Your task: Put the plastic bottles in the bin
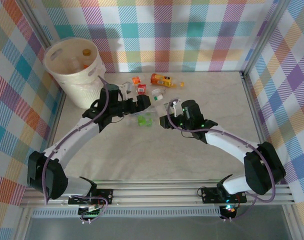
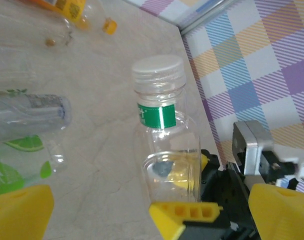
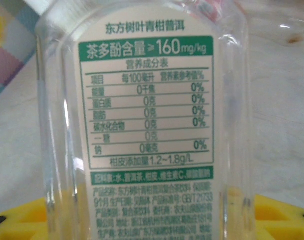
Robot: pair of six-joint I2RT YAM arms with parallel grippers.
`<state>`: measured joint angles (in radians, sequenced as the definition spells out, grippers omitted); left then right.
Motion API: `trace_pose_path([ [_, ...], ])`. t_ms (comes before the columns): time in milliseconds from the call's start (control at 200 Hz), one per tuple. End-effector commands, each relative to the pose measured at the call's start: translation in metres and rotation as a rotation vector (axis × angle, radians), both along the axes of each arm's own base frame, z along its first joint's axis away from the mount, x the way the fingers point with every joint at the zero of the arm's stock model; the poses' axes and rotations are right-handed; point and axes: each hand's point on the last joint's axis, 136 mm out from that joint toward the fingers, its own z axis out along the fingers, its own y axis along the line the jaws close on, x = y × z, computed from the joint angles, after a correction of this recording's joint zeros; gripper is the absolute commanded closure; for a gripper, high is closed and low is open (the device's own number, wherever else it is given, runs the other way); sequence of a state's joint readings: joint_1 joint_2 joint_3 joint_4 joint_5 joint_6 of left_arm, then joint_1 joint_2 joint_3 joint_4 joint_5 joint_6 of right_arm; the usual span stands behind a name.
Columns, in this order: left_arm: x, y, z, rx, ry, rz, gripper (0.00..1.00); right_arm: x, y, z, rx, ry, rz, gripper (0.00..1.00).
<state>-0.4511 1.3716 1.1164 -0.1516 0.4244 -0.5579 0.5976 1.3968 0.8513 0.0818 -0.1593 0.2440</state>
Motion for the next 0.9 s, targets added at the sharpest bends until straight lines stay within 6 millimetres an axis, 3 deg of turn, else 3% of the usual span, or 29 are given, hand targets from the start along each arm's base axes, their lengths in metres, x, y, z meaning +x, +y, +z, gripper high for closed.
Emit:
trace_pose_path([
  [0,0.008,-0.013,0.015,-0.036,-0.035,0.009,0.00,-0.010,0.024,0.027,0.084,-0.085,0.120,0.61],
  [210,0.004,-0.038,0.002,-0.072,0.006,-0.030,0.00,-0.019,0.045,0.036,0.103,-0.114,0.184,0.59],
  [355,0.000,-0.051,-0.006,-0.063,0.019,-0.070,0.05,-0.022,0.057,0.042,0.122,-0.111,0.235,0.57],
  [715,-0.004,-0.055,-0.013,-0.039,0.024,-0.086,0.37,-0.027,0.069,0.050,0.205,-0.087,0.277,0.53],
  [895,-0.001,-0.053,-0.013,-0.031,0.019,-0.070,0.46,-0.031,0.069,0.049,0.203,-0.078,0.297,0.42],
])
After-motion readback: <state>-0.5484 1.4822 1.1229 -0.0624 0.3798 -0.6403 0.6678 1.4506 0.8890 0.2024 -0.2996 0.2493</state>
